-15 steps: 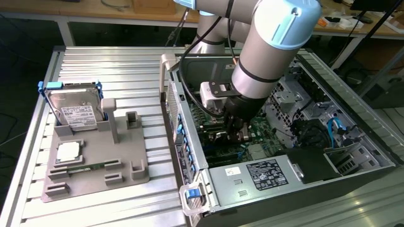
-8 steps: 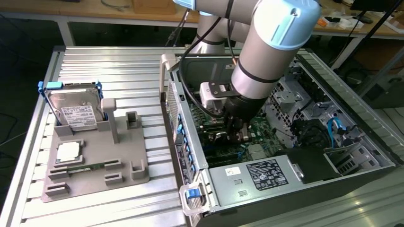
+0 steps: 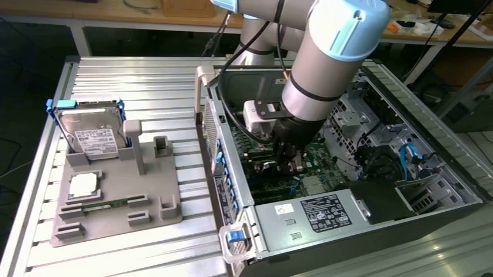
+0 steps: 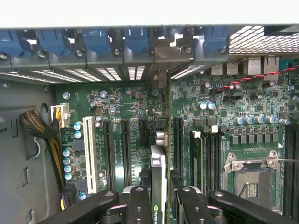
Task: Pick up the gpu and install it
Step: 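Insert the gpu into the slot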
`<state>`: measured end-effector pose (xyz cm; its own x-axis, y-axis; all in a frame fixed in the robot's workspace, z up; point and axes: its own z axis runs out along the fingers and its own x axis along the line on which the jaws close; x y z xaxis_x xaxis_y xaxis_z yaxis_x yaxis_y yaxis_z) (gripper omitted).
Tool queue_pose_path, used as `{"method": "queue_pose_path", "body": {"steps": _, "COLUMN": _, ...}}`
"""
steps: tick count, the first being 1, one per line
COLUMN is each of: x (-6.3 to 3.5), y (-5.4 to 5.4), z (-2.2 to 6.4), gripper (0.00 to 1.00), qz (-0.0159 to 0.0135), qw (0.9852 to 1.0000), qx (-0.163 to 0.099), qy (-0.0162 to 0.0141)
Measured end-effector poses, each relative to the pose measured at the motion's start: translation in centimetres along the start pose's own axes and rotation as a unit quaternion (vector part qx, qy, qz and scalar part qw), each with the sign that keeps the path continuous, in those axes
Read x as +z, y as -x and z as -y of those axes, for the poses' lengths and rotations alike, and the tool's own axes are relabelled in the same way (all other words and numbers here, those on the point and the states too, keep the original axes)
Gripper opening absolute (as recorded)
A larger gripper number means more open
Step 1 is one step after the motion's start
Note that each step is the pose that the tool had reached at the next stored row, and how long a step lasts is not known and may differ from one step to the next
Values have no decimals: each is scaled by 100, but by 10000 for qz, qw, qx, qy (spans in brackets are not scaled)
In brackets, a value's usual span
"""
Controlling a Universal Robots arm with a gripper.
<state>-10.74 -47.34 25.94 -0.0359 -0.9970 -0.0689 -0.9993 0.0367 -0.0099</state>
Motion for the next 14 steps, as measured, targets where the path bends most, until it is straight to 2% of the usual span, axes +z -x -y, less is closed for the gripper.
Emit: {"method": "queue_pose_path", "body": {"steps": 14, "x": 88, "y": -7, "z": -21, "gripper": 27, "qz": -3, "qw": 10000, "qx": 0, "qy": 0}}
